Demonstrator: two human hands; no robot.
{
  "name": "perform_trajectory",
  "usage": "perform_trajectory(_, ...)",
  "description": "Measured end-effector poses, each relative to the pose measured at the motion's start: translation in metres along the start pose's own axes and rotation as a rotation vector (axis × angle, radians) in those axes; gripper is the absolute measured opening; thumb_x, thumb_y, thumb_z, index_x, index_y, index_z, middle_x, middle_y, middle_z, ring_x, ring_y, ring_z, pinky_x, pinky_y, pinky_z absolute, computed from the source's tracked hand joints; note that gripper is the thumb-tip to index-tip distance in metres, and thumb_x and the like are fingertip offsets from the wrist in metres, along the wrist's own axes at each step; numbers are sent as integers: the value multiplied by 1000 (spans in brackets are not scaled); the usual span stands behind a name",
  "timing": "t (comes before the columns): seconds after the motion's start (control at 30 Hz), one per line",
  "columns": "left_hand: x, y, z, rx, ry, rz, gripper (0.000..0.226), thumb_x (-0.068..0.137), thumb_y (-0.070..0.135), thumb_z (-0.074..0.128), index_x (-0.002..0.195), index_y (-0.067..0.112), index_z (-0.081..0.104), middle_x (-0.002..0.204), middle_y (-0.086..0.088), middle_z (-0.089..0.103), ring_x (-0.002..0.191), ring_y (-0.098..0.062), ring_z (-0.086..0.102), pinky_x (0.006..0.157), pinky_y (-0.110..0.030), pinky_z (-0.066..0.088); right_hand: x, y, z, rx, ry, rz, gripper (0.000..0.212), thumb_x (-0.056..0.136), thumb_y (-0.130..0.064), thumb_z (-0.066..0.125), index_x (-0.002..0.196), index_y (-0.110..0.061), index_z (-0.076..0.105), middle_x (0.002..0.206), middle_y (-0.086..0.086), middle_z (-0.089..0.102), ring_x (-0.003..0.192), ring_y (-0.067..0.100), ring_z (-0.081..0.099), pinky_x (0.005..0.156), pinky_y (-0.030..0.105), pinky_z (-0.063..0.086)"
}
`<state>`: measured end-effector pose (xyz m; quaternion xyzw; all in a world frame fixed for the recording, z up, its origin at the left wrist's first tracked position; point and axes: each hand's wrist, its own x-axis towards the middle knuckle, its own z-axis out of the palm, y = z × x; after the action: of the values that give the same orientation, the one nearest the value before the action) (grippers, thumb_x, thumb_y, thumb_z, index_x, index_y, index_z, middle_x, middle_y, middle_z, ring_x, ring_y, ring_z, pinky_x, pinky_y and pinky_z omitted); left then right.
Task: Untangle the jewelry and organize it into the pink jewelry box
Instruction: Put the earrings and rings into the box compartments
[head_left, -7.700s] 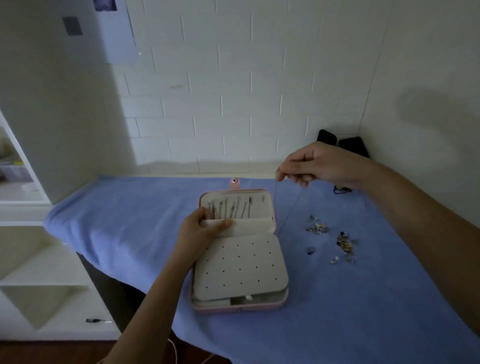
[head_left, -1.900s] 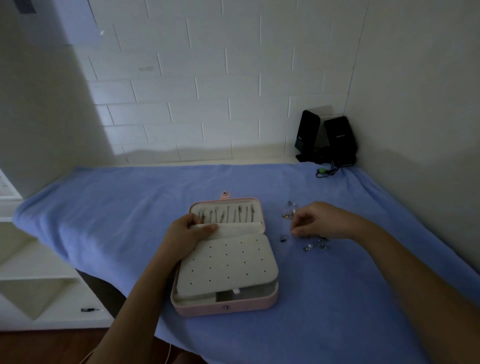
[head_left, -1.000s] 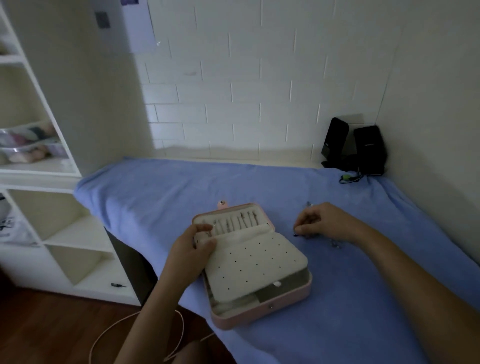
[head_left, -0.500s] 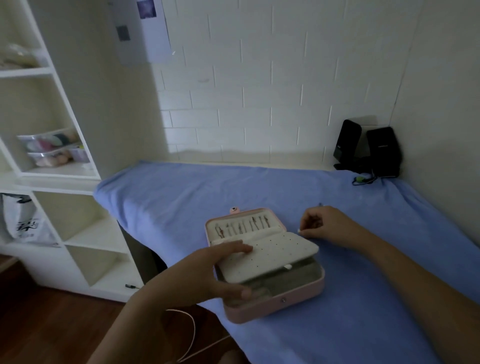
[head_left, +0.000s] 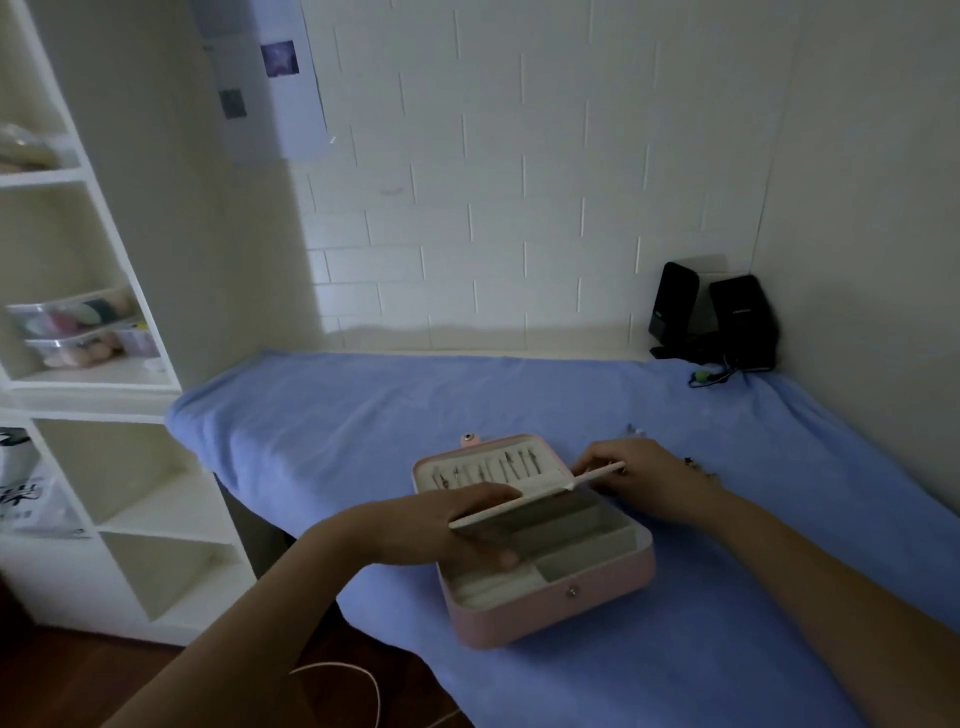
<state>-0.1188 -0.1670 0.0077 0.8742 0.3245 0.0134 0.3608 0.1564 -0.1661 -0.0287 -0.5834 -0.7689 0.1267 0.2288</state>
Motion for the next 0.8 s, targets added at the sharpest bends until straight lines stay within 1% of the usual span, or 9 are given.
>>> perform_trajectory(0.1,1,4,-1,-89,34,-7,48,82,54,58,127,42,45,128,17,52,116,-1,51,99,-25,43,0,-2,4,-41,1,-4,17,91,-8,49,80,-11,63,75,6,63,66,22,55,61,34,42)
perform_trajectory(0.2,1,7,-4,-367,173,-8,23,88,50,56,106,36,55,100,17,66,89,6,62,81,-16,49,-2,-5,4,-32,59,18,34,90,-4,47,62,-22,41,57,2,44,51,14,37,51,27,29)
perform_trajectory(0.3,11,-5,-9,-510,472,-155,64,68,73,57,111,26,61,110,3,65,96,-11,64,88,-29,52,-5,-9,4,16,30,48,18,95,-8,47,91,-24,55,74,-1,60,63,13,52,60,26,42)
perform_trajectory(0.37,20,-15,-10,-387,757,-260,58,75,58,63,113,14,60,109,-3,65,94,-17,63,82,-30,51,-6,-9,3,64,23,56,12,96,-11,48,100,-21,53,83,-3,63,72,11,58,65,24,46)
perform_trajectory(0.43,26,-28,-6,-242,899,-294,55,80,42,68,123,12,52,118,-5,59,104,-22,58,84,-30,47,-6,-9,3,105,40,59,10,94,-10,51,98,-19,52,83,-4,65,75,13,61,67,25,48)
perform_trajectory(0.5,30,-40,-3,-213,875,-347,65,82,36,69,136,13,40,135,-4,48,121,-24,49,94,-31,40,-6,-9,3,151,80,56,11,92,-10,56,95,-20,54,79,-5,67,73,13,63,68,26,50)
perform_trajectory(0.57,34,-50,-5,-203,780,-430,66,84,38,66,138,12,38,140,-5,45,125,-24,45,98,-32,37,-4,-8,3,208,124,59,15,90,-8,60,94,-23,57,79,-8,68,71,2,64,65,15,50)
perform_trajectory(0.7,44,-49,-24,-173,659,-529,40,86,43,61,109,9,61,113,-12,59,106,-26,57,84,-30,42,1,-10,0,354,198,43,18,85,0,64,89,-17,65,86,-1,70,75,-6,65,71,10,50)
perform_trajectory(0.8,51,-45,-33,-141,630,-585,59,84,57,56,114,7,60,117,-14,59,108,-30,56,83,-33,43,1,-15,-1,423,214,26,19,84,2,65,85,-17,67,88,4,72,77,3,68,71,16,54)
